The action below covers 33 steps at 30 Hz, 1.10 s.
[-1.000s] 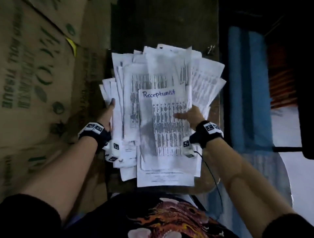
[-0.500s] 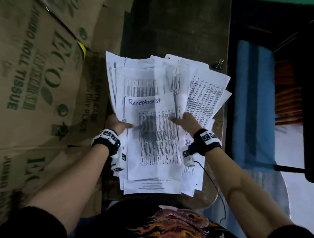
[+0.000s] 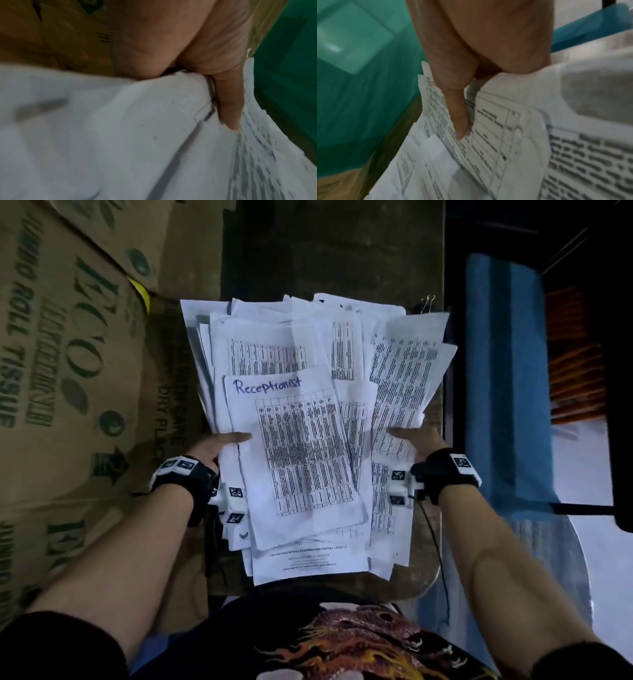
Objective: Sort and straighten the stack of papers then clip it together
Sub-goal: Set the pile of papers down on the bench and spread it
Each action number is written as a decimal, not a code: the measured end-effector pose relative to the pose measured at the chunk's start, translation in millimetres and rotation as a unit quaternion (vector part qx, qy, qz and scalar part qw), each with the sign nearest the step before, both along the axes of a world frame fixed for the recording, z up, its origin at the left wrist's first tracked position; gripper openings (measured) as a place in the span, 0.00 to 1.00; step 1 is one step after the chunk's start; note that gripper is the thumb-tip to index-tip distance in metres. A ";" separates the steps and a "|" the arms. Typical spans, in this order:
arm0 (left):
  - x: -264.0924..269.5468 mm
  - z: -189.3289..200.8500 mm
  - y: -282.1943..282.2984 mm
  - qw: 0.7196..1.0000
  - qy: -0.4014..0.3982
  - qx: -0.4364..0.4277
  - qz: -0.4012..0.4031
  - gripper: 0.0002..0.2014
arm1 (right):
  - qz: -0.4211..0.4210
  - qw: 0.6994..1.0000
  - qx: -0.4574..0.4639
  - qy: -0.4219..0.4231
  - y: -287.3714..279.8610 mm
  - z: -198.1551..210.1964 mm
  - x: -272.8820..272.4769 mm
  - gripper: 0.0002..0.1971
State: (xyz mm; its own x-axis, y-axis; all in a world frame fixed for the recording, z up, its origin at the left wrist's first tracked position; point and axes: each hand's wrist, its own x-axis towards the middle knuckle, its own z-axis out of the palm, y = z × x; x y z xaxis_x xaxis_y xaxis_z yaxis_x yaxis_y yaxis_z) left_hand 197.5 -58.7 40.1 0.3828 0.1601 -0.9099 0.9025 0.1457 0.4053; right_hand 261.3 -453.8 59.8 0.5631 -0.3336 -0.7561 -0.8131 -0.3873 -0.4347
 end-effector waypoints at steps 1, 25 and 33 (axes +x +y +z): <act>-2.2 -2.1 -2.6 1.000 -0.003 0.007 -0.002 0.34 | 0.006 1.000 -0.009 -0.001 -2.3 1.9 0.4 0.40; -25.2 -34.6 7.0 0.989 -0.090 0.120 -0.013 0.50 | 0.022 0.988 -0.089 -0.121 -20.6 35.2 -57.2 0.13; -19.8 -8.8 26.0 0.976 -0.101 0.193 0.028 0.30 | -0.028 0.951 -0.122 -0.282 -70.2 142.1 -112.5 0.19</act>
